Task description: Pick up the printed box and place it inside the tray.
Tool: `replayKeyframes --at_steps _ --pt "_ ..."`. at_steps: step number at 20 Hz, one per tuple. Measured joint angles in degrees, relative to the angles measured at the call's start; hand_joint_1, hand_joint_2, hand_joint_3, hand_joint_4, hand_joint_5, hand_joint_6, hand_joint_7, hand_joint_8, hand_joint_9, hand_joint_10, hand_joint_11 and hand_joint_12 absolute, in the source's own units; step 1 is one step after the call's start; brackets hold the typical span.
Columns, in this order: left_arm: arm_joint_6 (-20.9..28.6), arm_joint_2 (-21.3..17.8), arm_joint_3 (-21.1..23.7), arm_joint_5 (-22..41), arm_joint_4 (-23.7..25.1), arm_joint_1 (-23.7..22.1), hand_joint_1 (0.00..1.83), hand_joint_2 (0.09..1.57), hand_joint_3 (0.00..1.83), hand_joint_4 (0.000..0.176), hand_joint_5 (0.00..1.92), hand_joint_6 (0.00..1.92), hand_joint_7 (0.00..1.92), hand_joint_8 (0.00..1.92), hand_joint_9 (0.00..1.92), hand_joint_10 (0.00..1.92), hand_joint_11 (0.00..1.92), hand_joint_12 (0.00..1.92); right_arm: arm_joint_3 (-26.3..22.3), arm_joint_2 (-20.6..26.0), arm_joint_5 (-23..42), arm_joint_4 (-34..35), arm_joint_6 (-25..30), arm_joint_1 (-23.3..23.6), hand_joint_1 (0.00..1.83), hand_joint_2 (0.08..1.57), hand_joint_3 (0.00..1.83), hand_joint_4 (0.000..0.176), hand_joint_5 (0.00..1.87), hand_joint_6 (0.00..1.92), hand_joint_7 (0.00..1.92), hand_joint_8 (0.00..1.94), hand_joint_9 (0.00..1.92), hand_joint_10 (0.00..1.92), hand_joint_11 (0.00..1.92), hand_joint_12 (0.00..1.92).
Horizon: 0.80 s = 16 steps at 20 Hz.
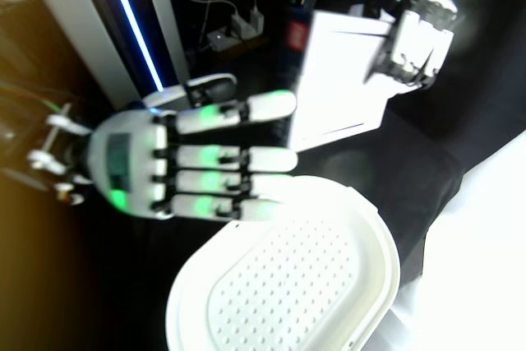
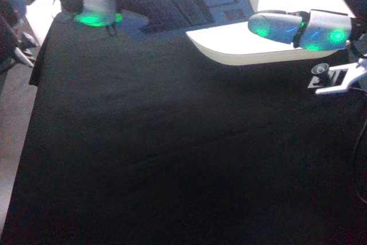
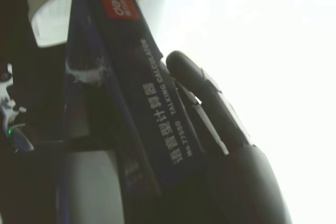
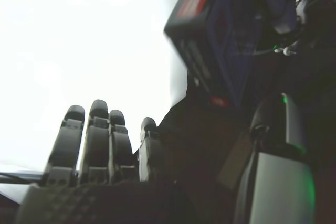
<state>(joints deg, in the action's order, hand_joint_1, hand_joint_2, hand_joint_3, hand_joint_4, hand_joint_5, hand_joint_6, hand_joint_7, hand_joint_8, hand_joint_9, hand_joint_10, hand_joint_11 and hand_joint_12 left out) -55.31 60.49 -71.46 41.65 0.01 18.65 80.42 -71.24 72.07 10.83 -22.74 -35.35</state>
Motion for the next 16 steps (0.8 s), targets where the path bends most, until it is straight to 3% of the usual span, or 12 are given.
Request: replayKeyframes --at_steps 3,6,7,8,9,10,11,12,13,14,15,16 --pt "0.0 1.46 -0.04 1.11 0.0 0.0 1.3 1.04 0.0 0.0 1.01 0.81 1.31 0.55 1.5 0.09 1.21 0.9 0.35 -1.14 0.07 0.87 0.0 0.22 0.63 0.85 0.0 0.176 0.0 0.0 0.0 0.0 0.03 0.0 0.0 1.29" --pt "0.07 3.06 -0.74 2.54 -0.28 0.0 1.3 1.05 0.0 0.0 1.02 0.72 1.24 0.74 1.55 0.08 1.17 1.08 0.66 -3.34 0.09 3.41 0.0 0.24 0.66 0.81 0.0 0.176 0.0 0.0 0.0 0.0 0.03 0.01 0.0 1.24" --pt "0.17 3.41 -0.92 2.56 -0.17 -0.04 1.29 1.06 0.0 0.0 1.0 0.73 1.22 0.79 1.56 0.09 1.16 1.13 1.05 -4.11 -0.04 3.74 0.0 0.24 0.65 0.79 0.0 0.176 0.0 0.0 0.0 0.0 0.07 0.02 0.0 1.3" --pt "0.57 3.96 -1.03 2.54 -0.17 -0.04 1.29 1.06 0.0 0.0 1.01 0.71 1.21 0.81 1.55 0.09 1.16 1.16 1.16 -4.59 -0.63 3.63 0.0 0.24 0.7 0.83 0.01 0.135 0.03 0.0 0.13 0.02 0.17 0.04 0.0 1.29" --pt "0.66 4.13 -1.09 2.56 -0.15 -0.04 1.29 1.06 0.0 0.0 1.01 0.71 1.21 0.81 1.55 0.09 1.16 1.16 1.16 -4.63 -0.74 3.52 0.0 0.24 0.7 0.83 0.01 0.135 0.03 0.0 0.13 0.02 0.17 0.04 0.0 1.29" --pt "0.79 4.42 -1.27 2.64 -0.15 -0.04 1.29 1.06 0.0 0.0 1.01 0.68 1.19 0.86 1.57 0.12 1.15 1.24 1.16 -4.66 -0.79 3.26 0.02 0.39 0.89 0.89 0.01 0.0 0.38 0.04 0.45 0.06 0.57 0.12 0.39 1.07" --pt "0.85 4.48 -1.27 2.73 -0.22 -0.04 1.29 1.06 0.0 0.0 1.01 0.68 1.19 0.86 1.57 0.12 1.15 1.24 1.16 -4.7 -0.76 3.34 0.0 0.44 0.89 0.89 0.01 0.0 0.38 0.04 0.45 0.06 0.57 0.12 0.39 1.07" --pt "0.9 4.63 -1.36 2.8 -0.24 -0.04 1.29 1.06 0.01 0.0 1.03 0.65 1.2 0.86 1.55 0.33 1.19 1.26 1.16 -4.72 -0.37 3.69 0.02 0.59 0.97 0.9 0.0 0.0 0.61 0.04 0.71 0.06 0.82 0.13 0.6 0.85" --pt "0.92 4.7 -1.38 2.99 -0.17 -0.04 1.3 1.05 0.0 0.0 1.05 0.6 1.2 0.86 1.43 0.66 1.17 1.29 1.18 -4.7 -0.42 4.0 0.0 0.83 1.27 1.05 0.0 0.0 1.05 0.62 1.19 0.76 1.34 0.24 1.0 1.09" --pt "0.76 4.72 -1.38 3.04 0.02 -0.04 1.3 1.05 0.0 0.0 1.08 0.53 1.19 0.9 1.41 0.8 1.2 1.33 1.18 -4.72 -0.37 4.02 0.35 0.83 1.28 1.07 0.0 0.0 1.02 0.7 1.16 0.88 1.35 0.27 0.99 1.24" --pt "0.42 4.74 -1.38 3.13 0.09 -0.04 1.3 1.05 0.0 0.0 1.08 0.53 1.19 0.9 1.41 0.8 1.2 1.33 1.16 -4.72 -0.31 3.43 0.79 0.83 1.28 1.07 0.0 0.0 1.02 0.7 1.16 0.88 1.35 0.27 0.99 1.24" --pt "0.94 4.74 -1.38 2.58 -0.17 -0.04 1.28 1.05 0.0 0.0 1.08 0.58 1.21 0.85 1.38 0.84 1.18 1.35 1.18 -4.68 0.04 2.67 0.22 0.83 1.28 1.08 0.0 0.0 0.99 0.78 1.16 0.89 1.28 0.49 0.97 1.37"
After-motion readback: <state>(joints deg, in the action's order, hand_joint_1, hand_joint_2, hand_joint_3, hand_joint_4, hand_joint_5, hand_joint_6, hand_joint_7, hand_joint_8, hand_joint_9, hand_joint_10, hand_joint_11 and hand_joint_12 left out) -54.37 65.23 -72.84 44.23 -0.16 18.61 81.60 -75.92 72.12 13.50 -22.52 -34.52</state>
